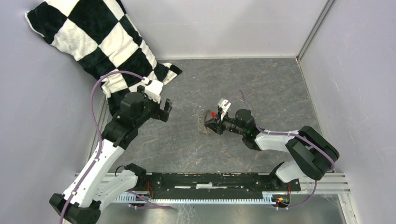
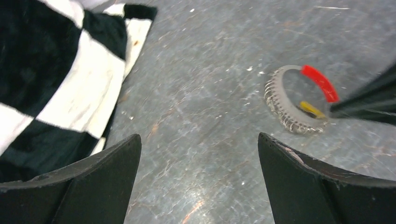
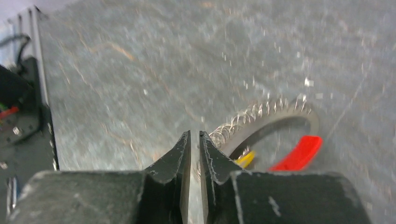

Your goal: Put the keys on the keyring

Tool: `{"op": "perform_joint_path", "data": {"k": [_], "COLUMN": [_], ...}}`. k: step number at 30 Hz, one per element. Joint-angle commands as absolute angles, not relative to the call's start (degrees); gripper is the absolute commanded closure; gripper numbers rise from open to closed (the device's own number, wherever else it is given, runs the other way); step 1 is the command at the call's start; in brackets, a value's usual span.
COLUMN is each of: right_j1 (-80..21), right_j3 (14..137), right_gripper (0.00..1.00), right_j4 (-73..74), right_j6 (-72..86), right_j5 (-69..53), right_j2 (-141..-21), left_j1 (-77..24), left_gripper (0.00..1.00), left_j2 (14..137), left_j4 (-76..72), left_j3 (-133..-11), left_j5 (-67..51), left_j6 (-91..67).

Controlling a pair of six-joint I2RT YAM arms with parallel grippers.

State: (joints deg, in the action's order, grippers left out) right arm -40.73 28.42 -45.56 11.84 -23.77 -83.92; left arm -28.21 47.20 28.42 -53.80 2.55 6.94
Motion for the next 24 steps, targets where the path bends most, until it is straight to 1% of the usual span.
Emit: {"op": "perform_joint_path", "data": {"k": [1, 4, 6, 8, 10, 11, 12, 15, 18, 19, 21, 24], "right_j1": [-40.0, -39.9, -39.9, -39.9, -39.8, -39.7, -39.4, -37.4, -34.1, -33.6, -33.4, -31.8], "right_j3": [22.9, 21.0, 20.5, 19.8, 19.1, 18.9, 18.5, 17.4, 16.3, 15.2, 10.7, 2.4], "right_gripper": [0.82, 0.77, 0.71, 0.54, 0.33, 0.19, 0.02, 0.02, 0.02, 0.02, 0.02, 0.02], "right_j4": [-45.6, -42.1, -39.3, -36.7, -34.9, -33.8, -33.0, -29.9, -27.0, -27.2, -32.1, -43.2], "right_j6": [6.2, 4.5, 3.8, 3.9, 4.4, 5.0, 5.6, 6.9, 5.7, 5.0, 2.8, -0.9], "right_j5": [-21.5, -20.0, -18.9, -16.9, -13.8, -11.5, -8.2, 2.1, 16.4, 22.8, 36.7, 49.5], "right_j2": [-79.8, -77.8, -76.7, -75.2, -72.5, -71.0, -68.9, -62.4, -56.8, -54.9, -51.7, -48.4], "left_j1": [-19.9, -14.0, -11.6, -10.4, -9.5, -9.0, -8.5, -5.4, -1.1, 0.6, 3.3, 5.3], "left_gripper": [0.0, 0.0, 0.0, 0.0, 0.0, 0.0, 0.0, 0.0, 0.0, 0.0, 0.0, 0.0], "left_j2": [50.8, 54.2, 55.6, 56.5, 57.2, 57.4, 57.8, 59.4, 62.5, 63.9, 66.8, 70.8], "left_j4": [24.6, 24.3, 23.7, 23.2, 22.0, 21.1, 20.2, 15.9, 7.4, 4.2, -2.3, -11.9], "left_j3": [-53.4, -54.1, -54.2, -54.1, -53.3, -52.6, -52.0, -49.3, -46.3, -45.1, -42.5, -37.7], "left_j5": [-2.9, -8.5, -10.0, -10.6, -11.2, -11.5, -11.9, -12.9, -13.6, -14.4, -14.9, -16.4], "left_j6": [8.3, 8.8, 9.1, 9.2, 9.1, 9.0, 8.9, 9.7, 10.4, 10.1, 8.9, 4.9]}}
